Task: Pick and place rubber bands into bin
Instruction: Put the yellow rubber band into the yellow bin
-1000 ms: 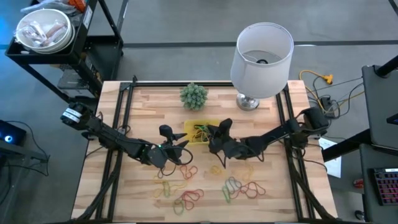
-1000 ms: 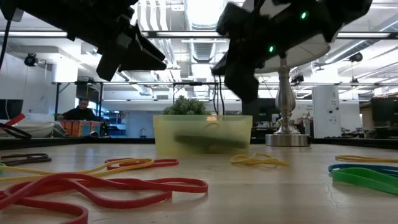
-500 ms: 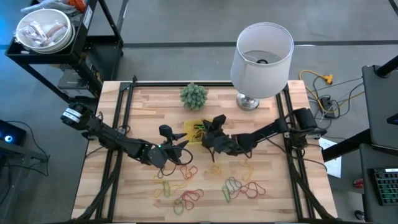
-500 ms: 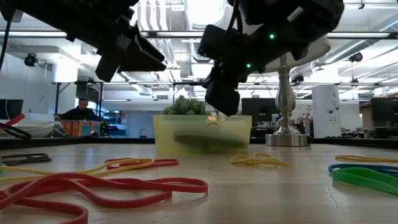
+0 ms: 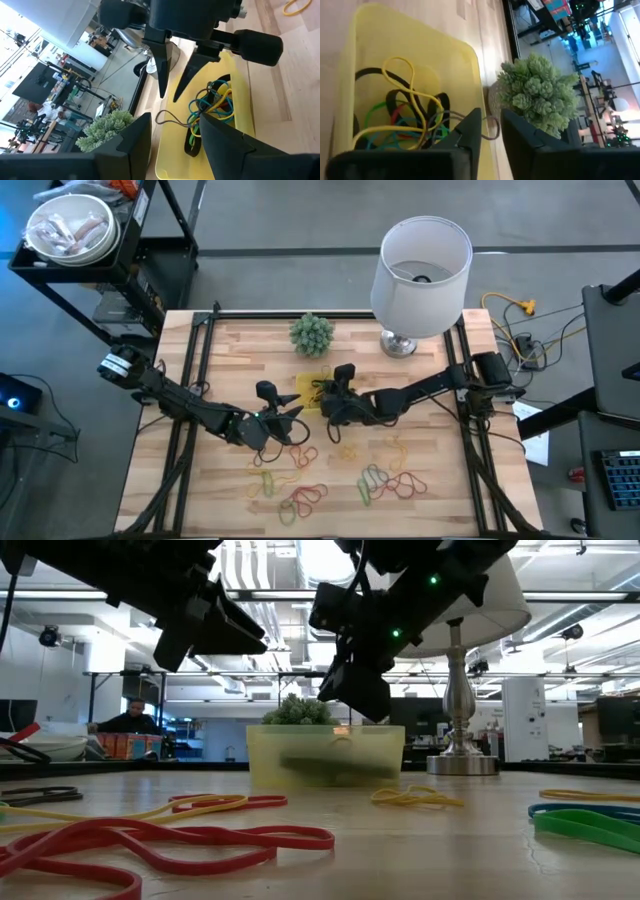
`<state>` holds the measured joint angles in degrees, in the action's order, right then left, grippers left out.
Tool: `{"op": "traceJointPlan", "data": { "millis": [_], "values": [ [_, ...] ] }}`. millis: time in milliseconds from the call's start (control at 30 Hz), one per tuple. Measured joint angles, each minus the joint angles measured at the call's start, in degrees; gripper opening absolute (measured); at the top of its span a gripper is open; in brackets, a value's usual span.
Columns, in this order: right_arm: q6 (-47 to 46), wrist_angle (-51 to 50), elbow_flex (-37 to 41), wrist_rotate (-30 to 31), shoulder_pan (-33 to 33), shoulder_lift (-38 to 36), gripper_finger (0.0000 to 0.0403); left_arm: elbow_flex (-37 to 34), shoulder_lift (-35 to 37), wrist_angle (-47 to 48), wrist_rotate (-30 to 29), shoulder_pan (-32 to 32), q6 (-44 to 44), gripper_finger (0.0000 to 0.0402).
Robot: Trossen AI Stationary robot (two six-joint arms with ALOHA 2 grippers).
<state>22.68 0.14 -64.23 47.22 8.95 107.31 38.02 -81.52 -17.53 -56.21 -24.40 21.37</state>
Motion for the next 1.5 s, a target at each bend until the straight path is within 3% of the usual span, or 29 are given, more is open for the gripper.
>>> {"op": "traceJointPlan", "data": {
  "millis": [200, 333, 467, 700, 800, 933, 1233, 1500],
  "values": [
    [0.03, -1.2, 0.38, -3.84, 0.13, -0.32, 0.0107, -0.09, 0.0, 0.02, 0.07, -0.07, -0.06, 0.0152],
    [-2.63, -7.9, 0.77, -4.19, 1.97, -1.16, 0.0116, -0.58, 0.0, 0.07, 2.34, -0.75, -0.46, 0.0152],
    [-8.34, -15.79, 0.79, -4.09, 6.39, -3.86, 0.0118, -0.85, 0.0, 0.67, 8.17, -1.93, -1.47, 0.0152],
    [-20.24, -25.3, 1.49, -4.0, 17.63, -9.33, 0.0106, -0.76, 0.0, 1.82, 26.32, -3.06, -6.33, 0.0152],
    [-25.03, -27.72, 1.93, -4.04, 22.67, -10.47, 0.0101, -0.82, 0.0, 2.75, 30.74, -3.04, -8.97, 0.0152],
    [-30.41, -29.49, 2.17, -3.97, 28.72, -11.15, 0.0095, -0.66, -0.58, 5.65, 33.8, -3.04, -14.04, 0.0152],
    [-39.04, -29.51, 2.21, -3.95, 36.27, -11.19, 0.0083, 0.41, -5.09, 6.82, 49.44, -3.54, -22.16, 0.0152],
    [-40.67, -29.5, 2.4, -3.76, 37.2, -11.19, 0.0084, 3.45, -9.53, 8.05, 50.88, -4.6, -22.58, 0.0152]
  ]
}}
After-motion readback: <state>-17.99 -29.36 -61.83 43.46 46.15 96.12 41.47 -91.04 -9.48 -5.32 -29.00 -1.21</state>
